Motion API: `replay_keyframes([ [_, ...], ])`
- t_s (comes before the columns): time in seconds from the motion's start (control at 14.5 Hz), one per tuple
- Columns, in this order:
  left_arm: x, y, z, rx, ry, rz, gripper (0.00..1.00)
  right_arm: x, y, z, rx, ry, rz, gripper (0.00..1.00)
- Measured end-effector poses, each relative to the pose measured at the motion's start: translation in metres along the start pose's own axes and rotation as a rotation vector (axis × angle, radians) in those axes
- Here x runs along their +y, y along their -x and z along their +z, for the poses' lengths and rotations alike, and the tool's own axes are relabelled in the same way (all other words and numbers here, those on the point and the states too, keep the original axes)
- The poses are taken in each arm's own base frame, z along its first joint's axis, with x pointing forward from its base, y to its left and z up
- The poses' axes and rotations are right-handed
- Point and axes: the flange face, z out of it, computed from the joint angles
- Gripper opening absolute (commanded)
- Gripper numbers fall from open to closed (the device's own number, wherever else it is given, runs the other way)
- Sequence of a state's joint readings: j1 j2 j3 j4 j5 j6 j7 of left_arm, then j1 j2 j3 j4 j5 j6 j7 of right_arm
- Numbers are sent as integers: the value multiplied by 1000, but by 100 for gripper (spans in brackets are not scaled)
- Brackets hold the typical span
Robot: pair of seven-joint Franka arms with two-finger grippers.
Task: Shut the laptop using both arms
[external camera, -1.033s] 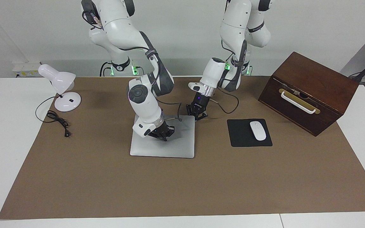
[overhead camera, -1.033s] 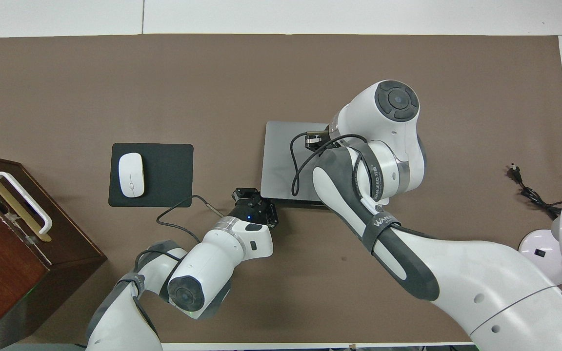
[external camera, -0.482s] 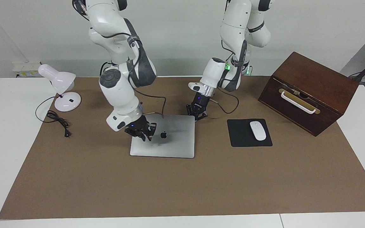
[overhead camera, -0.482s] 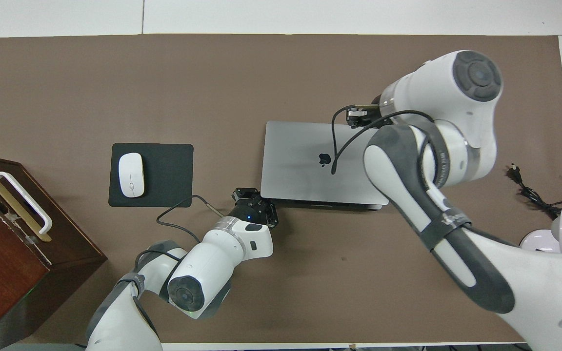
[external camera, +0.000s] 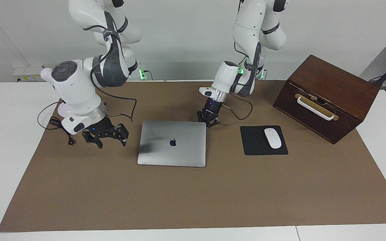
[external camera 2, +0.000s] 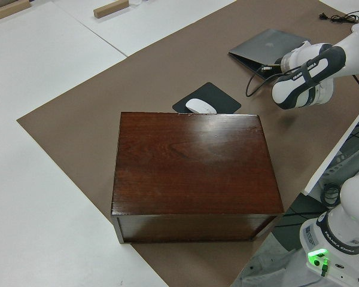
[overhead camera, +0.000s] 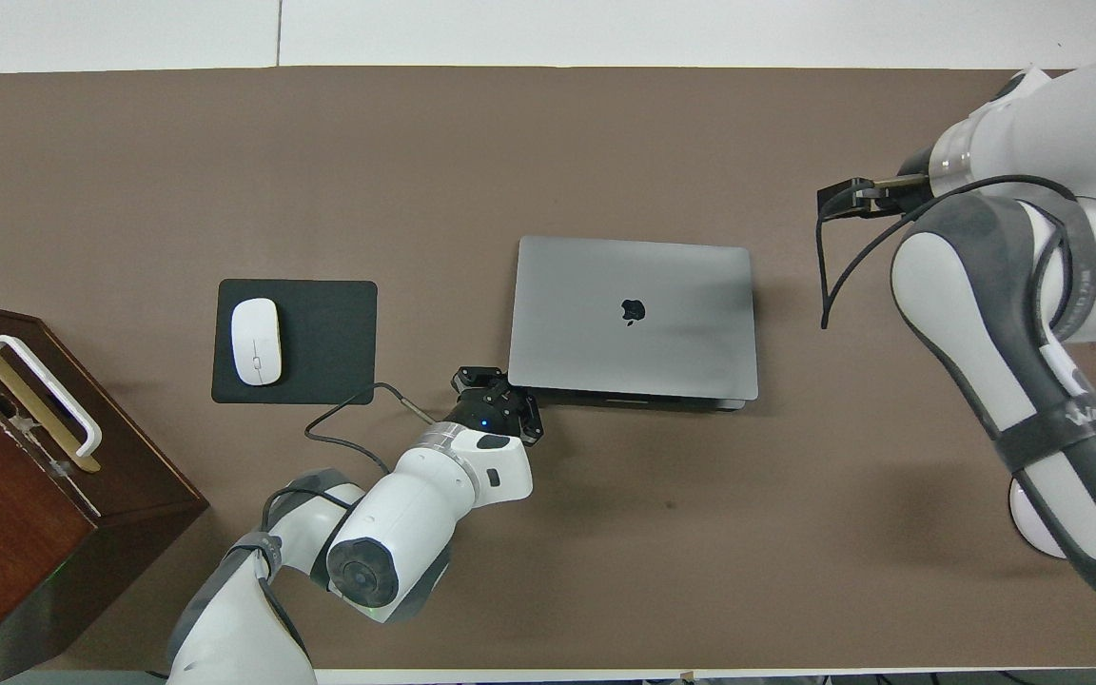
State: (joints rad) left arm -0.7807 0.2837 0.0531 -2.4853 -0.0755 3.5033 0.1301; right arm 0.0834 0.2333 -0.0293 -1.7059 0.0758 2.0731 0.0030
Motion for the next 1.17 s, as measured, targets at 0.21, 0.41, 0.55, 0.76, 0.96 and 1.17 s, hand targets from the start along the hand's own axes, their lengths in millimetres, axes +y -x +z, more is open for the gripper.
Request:
replay_keyframes([
  [0.21,-14,-7,-2,-68,-6,-25,0,17,14,-39,-27,47,-4,99],
  [0.41,-42,-22,-26,-202,-5,-66,0,35,30,-77,-32,60,23,99],
  [0.55,-55,-37,-54,-261,8,-63,0,51,37,-97,-27,62,54,99],
  [0.76,-73,-47,-89,-344,26,-74,0,58,49,-134,-55,60,92,99],
  [0.96,-92,-51,-113,-418,33,-110,0,49,60,-175,-82,60,129,100],
  [1.17,-128,-65,-142,-484,28,-170,0,49,77,-190,-97,61,153,100],
])
